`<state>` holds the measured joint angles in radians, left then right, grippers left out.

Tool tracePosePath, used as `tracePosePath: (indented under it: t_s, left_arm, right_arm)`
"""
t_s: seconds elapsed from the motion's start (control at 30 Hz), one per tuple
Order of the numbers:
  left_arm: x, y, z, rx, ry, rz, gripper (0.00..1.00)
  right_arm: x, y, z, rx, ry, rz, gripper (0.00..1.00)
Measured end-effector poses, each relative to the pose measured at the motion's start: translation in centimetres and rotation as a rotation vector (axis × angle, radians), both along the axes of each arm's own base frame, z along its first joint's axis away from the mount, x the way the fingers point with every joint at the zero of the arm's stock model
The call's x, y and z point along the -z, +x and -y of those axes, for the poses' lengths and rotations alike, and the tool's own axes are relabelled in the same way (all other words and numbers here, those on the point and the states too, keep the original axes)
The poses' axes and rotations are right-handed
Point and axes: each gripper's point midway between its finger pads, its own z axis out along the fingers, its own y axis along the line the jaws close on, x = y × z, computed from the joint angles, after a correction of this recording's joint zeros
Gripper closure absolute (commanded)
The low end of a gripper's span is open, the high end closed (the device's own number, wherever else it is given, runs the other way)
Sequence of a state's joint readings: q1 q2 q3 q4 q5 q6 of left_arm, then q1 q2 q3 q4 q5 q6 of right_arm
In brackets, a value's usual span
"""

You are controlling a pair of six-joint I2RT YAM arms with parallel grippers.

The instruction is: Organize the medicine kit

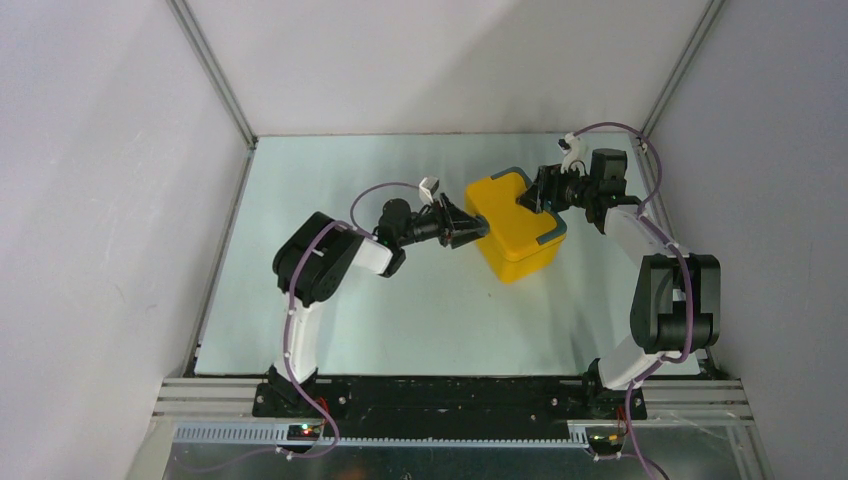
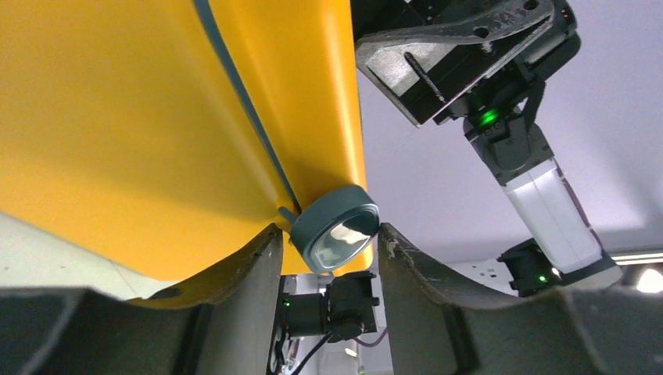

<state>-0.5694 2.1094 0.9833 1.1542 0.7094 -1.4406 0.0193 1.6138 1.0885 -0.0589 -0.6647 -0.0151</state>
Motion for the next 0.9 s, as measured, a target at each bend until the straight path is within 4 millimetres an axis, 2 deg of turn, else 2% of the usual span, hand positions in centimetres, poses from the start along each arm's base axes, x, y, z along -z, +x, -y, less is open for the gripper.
tracePosePath:
  t_s: [0.2,0.37,0.67,0.9]
  left_arm:
    - [-0.1,0.1,0.2,0.008,-0.046,-0.016,0.56]
    - [0.0,0.1,0.1,0.012,-0.067,-0.027,0.58]
    - [0.6,0.1,0.1,0.015,-0.076,-0.038,0.55]
    - [1.8,0.3,0.2,0.017,-0.08,-0.055,0.47]
  right_arm:
    - [0.0,0.0,0.0,-0.002,0.004,-0.002,0.22]
    - [0.0,0.0,0.1,0.0,0.005,-0.003,0.22]
    - [0.1,0.0,0.1,0.0,0.006,-0.004,0.22]
    - [0.1,0.0,0.1,0.001,0.008,-0.005,0.22]
